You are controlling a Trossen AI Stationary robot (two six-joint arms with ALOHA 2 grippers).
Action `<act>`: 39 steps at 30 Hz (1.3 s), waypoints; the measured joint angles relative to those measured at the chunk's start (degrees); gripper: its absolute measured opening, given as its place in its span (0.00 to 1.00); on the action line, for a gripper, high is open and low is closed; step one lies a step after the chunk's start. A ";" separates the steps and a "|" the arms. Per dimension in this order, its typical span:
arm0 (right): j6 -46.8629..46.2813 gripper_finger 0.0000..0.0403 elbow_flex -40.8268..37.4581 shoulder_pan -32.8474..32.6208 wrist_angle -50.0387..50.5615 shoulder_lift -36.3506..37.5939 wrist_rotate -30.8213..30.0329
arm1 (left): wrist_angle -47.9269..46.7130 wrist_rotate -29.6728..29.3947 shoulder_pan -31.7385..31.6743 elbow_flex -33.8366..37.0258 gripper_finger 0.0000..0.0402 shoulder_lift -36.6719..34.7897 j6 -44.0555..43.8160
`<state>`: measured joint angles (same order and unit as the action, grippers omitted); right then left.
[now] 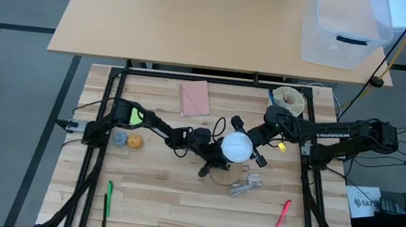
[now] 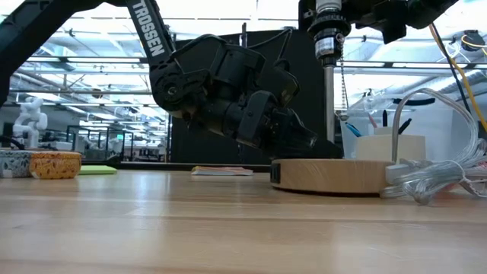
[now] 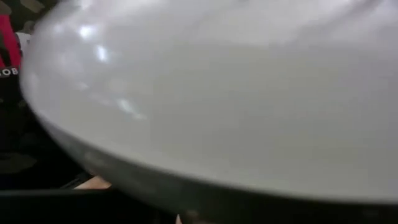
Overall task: Screw lightbulb
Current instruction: Remove the lightbulb from the lamp
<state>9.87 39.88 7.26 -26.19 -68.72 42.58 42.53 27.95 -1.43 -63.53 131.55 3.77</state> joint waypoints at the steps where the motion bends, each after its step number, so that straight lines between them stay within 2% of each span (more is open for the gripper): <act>1: 0.12 0.45 0.00 -0.26 -0.49 -0.11 -0.18 | 0.02 -0.07 0.00 0.00 0.10 0.00 -0.01; 4: 0.46 0.55 0.04 -1.34 -2.15 -0.32 -4.43 | -0.05 -0.10 0.00 0.00 0.10 0.00 0.14; 6: 0.63 0.61 1.65 -1.86 0.32 -0.32 -6.60 | -0.07 -0.07 -0.02 0.01 0.10 0.00 0.20; 11: 0.43 0.71 2.19 -3.13 1.62 -0.19 -8.16 | -0.03 -0.07 0.00 0.02 0.10 0.00 0.46; 20: -1.28 0.72 2.69 -3.25 8.23 1.77 -8.65 | -0.03 -0.25 0.00 0.02 0.10 0.00 0.25; 29: 0.67 0.73 2.70 -3.27 27.07 12.76 -14.63 | 0.05 -0.31 0.00 0.02 0.10 0.00 0.17; 33: 3.42 0.73 2.60 -3.27 35.66 18.90 -20.70 | 0.15 -0.50 -0.02 0.02 0.10 0.00 0.39; 39: 4.46 0.73 2.48 -3.14 49.45 30.61 -35.77 | 0.23 -1.63 0.00 0.02 0.10 0.00 -0.46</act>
<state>14.33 42.36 4.12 23.26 -38.11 6.81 42.76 26.32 -1.43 -63.51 131.55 3.31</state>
